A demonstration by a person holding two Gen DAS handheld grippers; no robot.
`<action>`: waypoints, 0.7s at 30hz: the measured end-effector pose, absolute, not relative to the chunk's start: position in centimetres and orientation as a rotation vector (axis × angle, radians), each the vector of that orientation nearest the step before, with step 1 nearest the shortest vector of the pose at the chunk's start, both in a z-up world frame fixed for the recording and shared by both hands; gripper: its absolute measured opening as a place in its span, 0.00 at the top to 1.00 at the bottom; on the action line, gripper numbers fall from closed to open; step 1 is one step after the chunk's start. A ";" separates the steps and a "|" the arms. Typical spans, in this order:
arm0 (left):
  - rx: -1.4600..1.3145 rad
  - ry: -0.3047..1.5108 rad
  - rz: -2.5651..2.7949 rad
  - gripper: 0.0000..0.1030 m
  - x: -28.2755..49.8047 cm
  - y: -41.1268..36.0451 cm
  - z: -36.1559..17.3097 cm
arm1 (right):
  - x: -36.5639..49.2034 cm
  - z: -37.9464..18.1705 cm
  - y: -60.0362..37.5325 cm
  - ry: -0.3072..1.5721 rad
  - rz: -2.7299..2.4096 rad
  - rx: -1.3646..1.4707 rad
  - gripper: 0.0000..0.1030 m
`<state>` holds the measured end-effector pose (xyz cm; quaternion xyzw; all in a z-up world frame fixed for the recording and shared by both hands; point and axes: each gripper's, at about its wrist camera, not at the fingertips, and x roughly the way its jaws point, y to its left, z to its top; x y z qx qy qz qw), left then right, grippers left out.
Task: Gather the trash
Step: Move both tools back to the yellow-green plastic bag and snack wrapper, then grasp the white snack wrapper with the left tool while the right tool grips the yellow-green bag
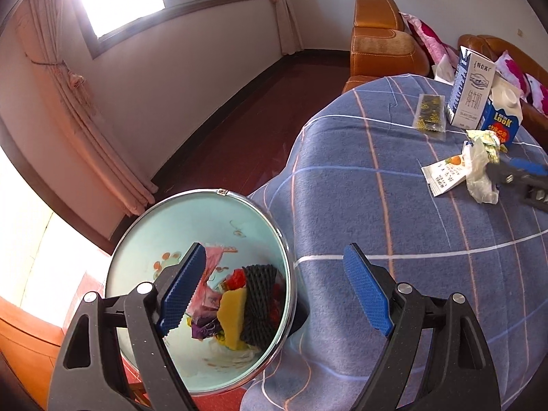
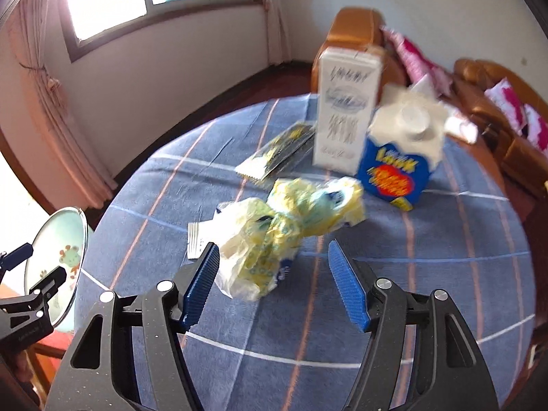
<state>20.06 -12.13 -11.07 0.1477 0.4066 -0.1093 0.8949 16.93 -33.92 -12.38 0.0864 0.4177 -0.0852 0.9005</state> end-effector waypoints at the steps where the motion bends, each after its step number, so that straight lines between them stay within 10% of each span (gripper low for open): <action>1: 0.309 0.843 -0.230 0.21 20.1 -12.3 -11.0 | 17.6 -13.3 -34.1 0.899 -0.159 0.194 0.38; 4: 0.322 0.845 -0.233 0.21 20.2 -12.9 -11.1 | 18.5 -15.3 -34.6 0.957 -0.121 0.255 0.65; 21: 0.431 0.815 -0.461 0.21 22.0 -23.7 -11.8 | 9.2 -13.0 -42.6 0.985 -0.207 -0.008 0.71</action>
